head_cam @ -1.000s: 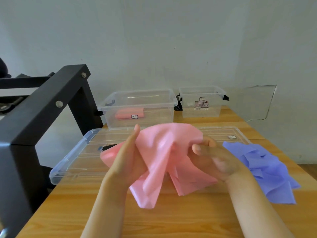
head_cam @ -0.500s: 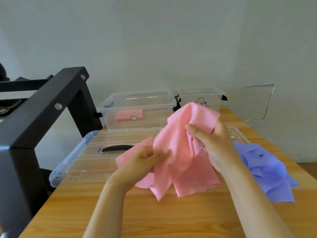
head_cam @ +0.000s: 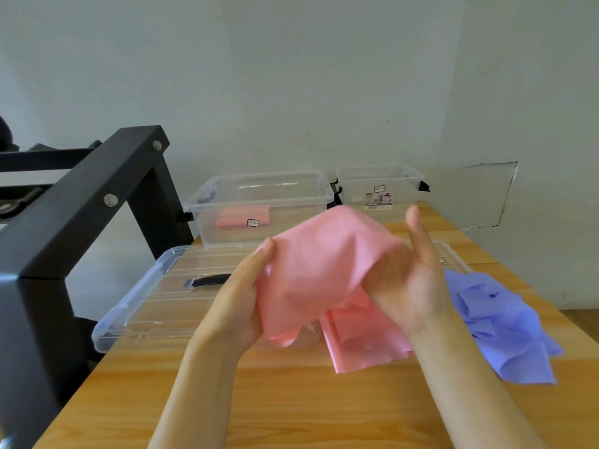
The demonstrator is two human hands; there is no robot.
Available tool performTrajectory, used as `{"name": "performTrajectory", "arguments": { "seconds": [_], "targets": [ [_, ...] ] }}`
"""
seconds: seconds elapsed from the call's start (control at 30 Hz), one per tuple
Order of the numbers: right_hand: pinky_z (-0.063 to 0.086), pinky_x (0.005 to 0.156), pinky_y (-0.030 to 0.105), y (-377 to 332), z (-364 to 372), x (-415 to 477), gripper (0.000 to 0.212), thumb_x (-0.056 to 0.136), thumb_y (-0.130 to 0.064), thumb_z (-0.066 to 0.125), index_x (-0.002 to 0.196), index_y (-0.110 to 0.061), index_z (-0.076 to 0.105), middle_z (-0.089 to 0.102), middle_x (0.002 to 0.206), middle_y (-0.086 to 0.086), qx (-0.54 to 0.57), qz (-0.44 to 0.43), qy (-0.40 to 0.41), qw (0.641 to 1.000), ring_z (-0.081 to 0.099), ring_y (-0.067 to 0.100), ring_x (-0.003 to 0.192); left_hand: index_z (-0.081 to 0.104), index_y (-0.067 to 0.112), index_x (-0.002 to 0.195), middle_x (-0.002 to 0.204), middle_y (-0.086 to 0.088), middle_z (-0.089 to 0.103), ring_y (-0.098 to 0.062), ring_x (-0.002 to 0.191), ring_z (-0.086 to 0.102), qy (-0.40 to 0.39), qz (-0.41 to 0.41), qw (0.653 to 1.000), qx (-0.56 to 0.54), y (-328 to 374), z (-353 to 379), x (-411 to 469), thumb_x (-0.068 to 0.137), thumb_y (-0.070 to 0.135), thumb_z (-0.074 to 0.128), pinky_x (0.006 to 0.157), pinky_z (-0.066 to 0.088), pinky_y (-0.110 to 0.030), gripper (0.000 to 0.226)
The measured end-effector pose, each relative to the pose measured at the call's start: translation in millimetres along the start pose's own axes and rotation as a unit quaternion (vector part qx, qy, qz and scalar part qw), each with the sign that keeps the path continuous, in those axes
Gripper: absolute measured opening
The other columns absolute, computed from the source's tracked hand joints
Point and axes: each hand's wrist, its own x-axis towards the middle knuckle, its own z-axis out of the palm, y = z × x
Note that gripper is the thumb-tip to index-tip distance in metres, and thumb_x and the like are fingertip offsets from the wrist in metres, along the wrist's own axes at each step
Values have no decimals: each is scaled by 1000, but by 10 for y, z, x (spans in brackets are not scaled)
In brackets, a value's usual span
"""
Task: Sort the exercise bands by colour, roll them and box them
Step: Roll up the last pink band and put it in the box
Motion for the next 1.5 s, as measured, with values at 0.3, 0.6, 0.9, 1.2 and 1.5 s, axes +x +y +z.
{"name": "performTrajectory", "arguments": {
  "seconds": [0.3,0.6,0.9,1.2,1.5],
  "targets": [
    [57,65,32,37,-75,-67,54,59,-34,90,104,-8,73,71,91,10,-216,96,-53,970,68,21,79,57,18,127,113,-11,71,-28,102,69,-64,23,991,117,-19,-52,-18,75,22,71,79,57,-35,54],
    [51,57,21,29,102,-75,19,67,-24,79,83,-15,74,69,73,3,-195,2,7,981,64,14,66,68,15,108,97,-16,73,-31,78,70,-63,12,995,80,39,3,-55,75,12,75,65,59,-46,34],
    [54,78,31,31,134,-130,38,79,-23,69,111,-44,67,71,110,-2,-309,4,-64,949,67,20,103,72,12,109,100,-15,72,-25,86,70,-64,28,997,39,36,-103,-14,60,41,88,69,58,-35,60],
    [54,62,27,-117,252,-217,49,74,-24,71,121,-24,54,71,97,3,-291,48,-81,952,69,19,84,73,15,108,100,-13,70,-26,88,67,-72,42,996,-33,30,-39,-19,67,35,85,73,57,-36,47],
    [46,64,31,-69,146,-145,33,66,-33,80,96,-21,74,72,92,8,-343,43,-27,938,65,23,78,62,7,115,99,-15,70,-28,88,68,-34,23,999,22,-22,-48,19,68,4,66,72,58,-36,47]
  ]
}}
